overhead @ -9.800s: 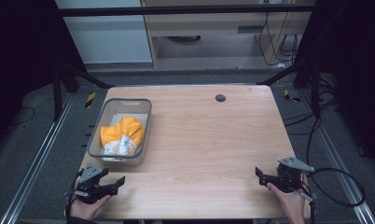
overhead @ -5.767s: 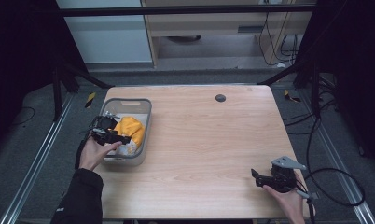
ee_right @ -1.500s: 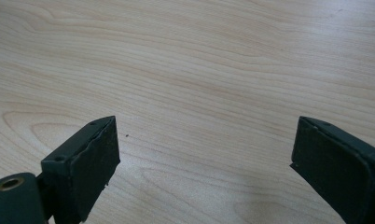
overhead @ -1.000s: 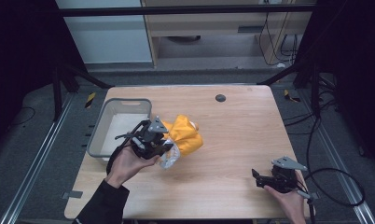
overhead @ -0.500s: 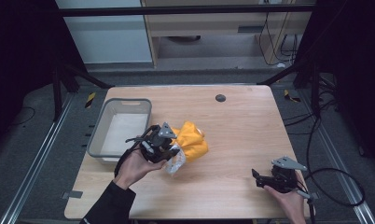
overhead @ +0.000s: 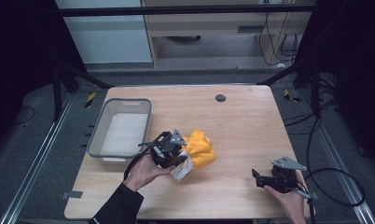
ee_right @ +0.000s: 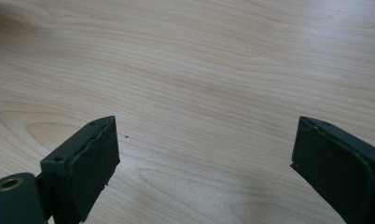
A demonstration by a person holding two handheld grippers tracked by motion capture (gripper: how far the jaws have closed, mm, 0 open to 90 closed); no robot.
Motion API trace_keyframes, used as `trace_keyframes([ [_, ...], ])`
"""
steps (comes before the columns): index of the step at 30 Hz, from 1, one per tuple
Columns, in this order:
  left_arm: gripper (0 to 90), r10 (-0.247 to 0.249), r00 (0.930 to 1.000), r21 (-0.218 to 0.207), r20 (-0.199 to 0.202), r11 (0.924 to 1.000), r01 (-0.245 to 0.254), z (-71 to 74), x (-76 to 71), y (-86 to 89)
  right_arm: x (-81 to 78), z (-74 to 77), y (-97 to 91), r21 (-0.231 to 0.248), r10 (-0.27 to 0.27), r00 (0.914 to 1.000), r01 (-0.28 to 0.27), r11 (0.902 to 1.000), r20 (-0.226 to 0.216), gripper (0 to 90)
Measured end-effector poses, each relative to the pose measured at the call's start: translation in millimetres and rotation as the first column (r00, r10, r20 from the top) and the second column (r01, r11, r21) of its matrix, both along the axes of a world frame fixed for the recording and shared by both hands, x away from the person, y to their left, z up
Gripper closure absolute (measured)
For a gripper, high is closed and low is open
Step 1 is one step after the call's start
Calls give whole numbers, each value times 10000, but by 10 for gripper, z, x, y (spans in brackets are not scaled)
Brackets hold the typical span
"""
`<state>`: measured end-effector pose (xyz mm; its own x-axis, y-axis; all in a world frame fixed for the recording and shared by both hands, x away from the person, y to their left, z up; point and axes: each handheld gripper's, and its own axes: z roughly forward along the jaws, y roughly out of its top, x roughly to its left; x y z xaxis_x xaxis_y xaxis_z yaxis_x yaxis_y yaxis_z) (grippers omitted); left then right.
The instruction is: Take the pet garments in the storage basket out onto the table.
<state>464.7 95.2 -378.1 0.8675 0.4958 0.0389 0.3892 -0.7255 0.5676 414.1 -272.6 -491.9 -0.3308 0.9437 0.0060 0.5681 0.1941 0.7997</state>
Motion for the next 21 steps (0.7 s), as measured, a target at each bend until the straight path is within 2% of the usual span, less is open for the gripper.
trace_keyframes([
  [14,814,-419,9987,450,-301,9981,433,-273,-13,-184,1,-3,0,-44,3,10000,-3,10000,5,72],
  [21,806,-519,9978,481,-412,9974,538,-361,-14,-230,0,-3,1,-49,6,10000,-6,10000,1,71],
])
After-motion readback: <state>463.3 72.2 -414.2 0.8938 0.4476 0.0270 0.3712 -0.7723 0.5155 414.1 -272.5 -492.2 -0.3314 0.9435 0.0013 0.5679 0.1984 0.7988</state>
